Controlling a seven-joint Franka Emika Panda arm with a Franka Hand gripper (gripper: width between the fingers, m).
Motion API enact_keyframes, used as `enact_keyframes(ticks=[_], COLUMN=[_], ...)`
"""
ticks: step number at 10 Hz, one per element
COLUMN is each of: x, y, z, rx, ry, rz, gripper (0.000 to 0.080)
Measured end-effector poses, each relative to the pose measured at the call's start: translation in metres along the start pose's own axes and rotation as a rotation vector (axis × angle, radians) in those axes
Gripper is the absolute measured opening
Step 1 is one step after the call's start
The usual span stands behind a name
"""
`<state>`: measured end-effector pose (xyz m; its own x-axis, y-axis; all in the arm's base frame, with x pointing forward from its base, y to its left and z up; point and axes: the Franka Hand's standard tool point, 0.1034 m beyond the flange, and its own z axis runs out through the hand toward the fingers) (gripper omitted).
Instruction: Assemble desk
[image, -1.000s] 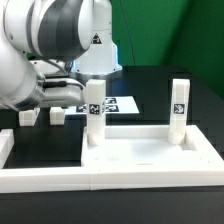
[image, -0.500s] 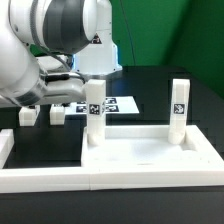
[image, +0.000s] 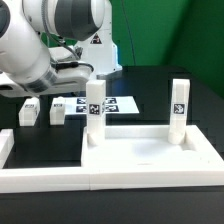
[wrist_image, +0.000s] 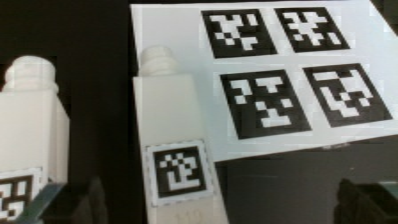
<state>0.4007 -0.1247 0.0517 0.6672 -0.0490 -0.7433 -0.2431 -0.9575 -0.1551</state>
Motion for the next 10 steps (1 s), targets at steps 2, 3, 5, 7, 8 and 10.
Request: enact_keyframes(ticks=[2,3,5,7,8,10], x=[0.000,0.001,0.005,0.007,0.009,0.013], y=[0.000,0.001,-0.004,-0.004,-0.003,-0.002], z=[0.000,0.002,0.011,0.019,0.022,0.028], rx=[0.000,0.000,-0.008,-0.012,-0.014,-0.018], ry=[-0.001,-0.004,-0.021,-0.036,-0.044,-0.056], rz=[0.000,0.002,0.002,0.002,0.005,0.007], gripper=[0.0649,0.0649,0.0649,0.0649,0.0649,0.0649])
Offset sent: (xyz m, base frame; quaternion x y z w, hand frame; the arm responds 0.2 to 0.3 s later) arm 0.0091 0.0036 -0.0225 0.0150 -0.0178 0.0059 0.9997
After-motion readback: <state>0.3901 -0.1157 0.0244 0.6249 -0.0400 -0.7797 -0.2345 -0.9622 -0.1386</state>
